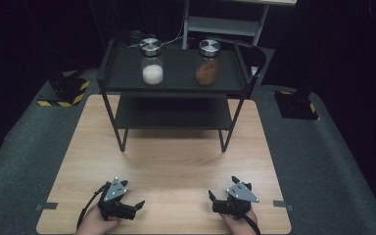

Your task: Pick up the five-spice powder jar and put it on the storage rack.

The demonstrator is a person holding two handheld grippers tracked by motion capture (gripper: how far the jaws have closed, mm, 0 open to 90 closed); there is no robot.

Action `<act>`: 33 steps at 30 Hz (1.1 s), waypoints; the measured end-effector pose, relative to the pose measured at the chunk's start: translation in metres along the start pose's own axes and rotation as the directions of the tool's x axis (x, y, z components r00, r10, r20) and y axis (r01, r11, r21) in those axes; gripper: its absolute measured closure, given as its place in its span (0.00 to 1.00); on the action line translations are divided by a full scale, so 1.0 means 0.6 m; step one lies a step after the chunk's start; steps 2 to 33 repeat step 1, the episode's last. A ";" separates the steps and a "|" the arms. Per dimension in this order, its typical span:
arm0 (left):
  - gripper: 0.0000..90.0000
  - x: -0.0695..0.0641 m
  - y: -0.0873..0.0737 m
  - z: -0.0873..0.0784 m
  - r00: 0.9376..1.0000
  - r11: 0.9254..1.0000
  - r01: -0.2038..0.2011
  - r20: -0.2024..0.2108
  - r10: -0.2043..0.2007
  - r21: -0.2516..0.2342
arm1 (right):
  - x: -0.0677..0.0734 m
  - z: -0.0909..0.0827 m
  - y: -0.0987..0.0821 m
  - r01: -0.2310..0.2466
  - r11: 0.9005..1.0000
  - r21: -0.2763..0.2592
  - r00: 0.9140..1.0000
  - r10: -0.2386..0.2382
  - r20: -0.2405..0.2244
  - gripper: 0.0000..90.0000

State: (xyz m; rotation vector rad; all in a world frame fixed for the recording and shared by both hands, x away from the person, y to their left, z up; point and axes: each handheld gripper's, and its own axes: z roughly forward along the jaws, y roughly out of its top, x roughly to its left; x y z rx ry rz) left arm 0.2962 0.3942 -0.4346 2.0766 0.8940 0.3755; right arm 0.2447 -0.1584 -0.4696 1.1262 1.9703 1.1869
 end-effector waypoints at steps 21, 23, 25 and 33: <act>0.05 0.004 -0.003 -0.003 1.000 1.000 0.022 -0.001 -0.022 -0.008 | -0.001 0.000 -0.001 -0.004 1.000 -0.003 1.000 0.004 -0.002 0.00; 0.05 0.004 -0.003 -0.003 1.000 1.000 0.022 -0.001 -0.022 -0.008 | -0.001 0.000 -0.001 -0.004 1.000 -0.003 1.000 0.004 -0.002 0.00; 0.05 0.004 -0.003 -0.003 1.000 1.000 0.022 -0.001 -0.022 -0.008 | -0.001 0.000 -0.001 -0.004 1.000 -0.003 1.000 0.004 -0.002 0.00; 0.05 0.004 -0.003 -0.003 1.000 1.000 0.022 -0.001 -0.022 -0.008 | -0.001 0.000 -0.001 -0.004 1.000 -0.003 1.000 0.004 -0.002 0.00</act>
